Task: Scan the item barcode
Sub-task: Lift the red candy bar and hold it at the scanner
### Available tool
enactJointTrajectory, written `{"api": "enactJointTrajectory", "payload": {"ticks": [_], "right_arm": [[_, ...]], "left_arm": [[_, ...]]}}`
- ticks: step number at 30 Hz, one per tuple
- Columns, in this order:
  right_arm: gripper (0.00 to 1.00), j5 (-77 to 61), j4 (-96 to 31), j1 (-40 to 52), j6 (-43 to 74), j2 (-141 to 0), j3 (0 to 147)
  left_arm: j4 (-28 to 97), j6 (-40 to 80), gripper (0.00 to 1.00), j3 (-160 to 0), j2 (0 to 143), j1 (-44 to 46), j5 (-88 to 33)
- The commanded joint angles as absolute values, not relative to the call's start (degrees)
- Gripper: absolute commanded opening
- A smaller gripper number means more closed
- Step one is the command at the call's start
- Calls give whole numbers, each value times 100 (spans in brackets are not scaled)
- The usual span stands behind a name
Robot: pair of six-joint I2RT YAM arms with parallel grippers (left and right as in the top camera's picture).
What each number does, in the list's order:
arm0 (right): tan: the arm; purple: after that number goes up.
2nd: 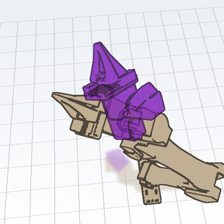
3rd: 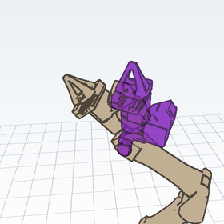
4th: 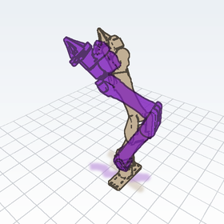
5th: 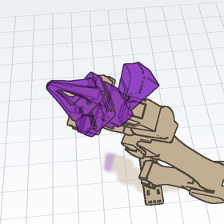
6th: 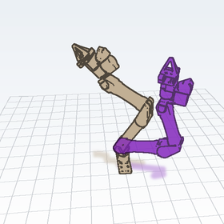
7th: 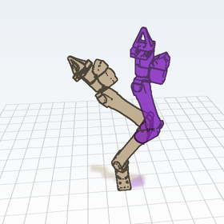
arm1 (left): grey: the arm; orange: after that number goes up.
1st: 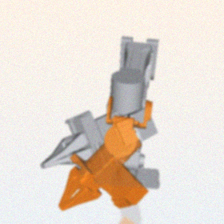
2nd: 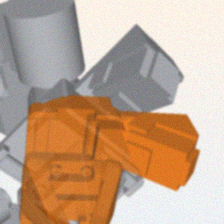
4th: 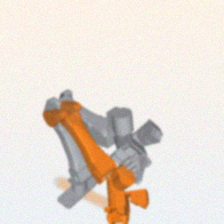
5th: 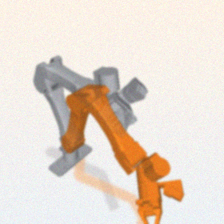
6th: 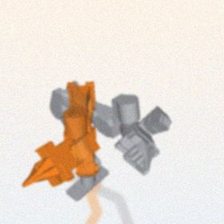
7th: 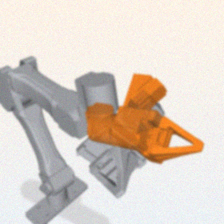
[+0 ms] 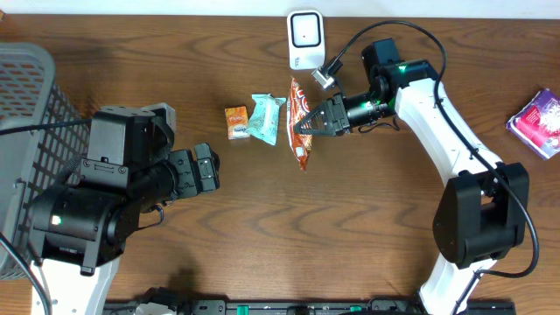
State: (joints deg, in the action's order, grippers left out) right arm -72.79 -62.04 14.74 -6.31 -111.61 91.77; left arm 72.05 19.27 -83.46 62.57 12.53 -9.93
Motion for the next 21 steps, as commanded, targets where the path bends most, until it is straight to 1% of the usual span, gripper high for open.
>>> {"api": "enactJointTrajectory", "payload": {"ticks": [1, 3, 5, 7, 9, 13, 14, 15, 17, 21], "right_arm": [[1, -7498, -6215, 1544, -788, -11170, 9181], [1, -6958, -6182, 1542, -762, -11170, 9181], [1, -5771, -6112, 1557, -314, -11170, 9181], [1, -4097, -5957, 1625, 805, -11170, 9183], [1, -2768, -5843, 1743, 1586, -11146, 9194], [1, -803, -5533, 1975, 2324, -11124, 9314], [1, -493, -5360, 2023, 2364, -11126, 9317], [1, -21, -4882, 2117, 2311, -11126, 9317], [1, 211, -4501, 2187, 2314, -11128, 9317], [1, -8, -3745, 2283, 2696, -11128, 9373]], "left_arm": [[7227, 1870, 98, -8359, 6259, 1256, -958], [7227, 1870, 98, -8359, 6259, 1256, -958], [7227, 1870, 98, -8359, 6259, 1256, -958], [7227, 1870, 98, -8359, 6259, 1256, -958], [7227, 1870, 98, -8359, 6259, 1256, -958], [7227, 1870, 98, -8359, 6259, 1256, -958], [7227, 1870, 98, -8359, 6259, 1256, -958], [7227, 1870, 98, -8359, 6259, 1256, -958], [7225, 1870, 98, -8359, 6259, 1256, -958], [7227, 1870, 98, -8359, 6259, 1256, -958]]}}
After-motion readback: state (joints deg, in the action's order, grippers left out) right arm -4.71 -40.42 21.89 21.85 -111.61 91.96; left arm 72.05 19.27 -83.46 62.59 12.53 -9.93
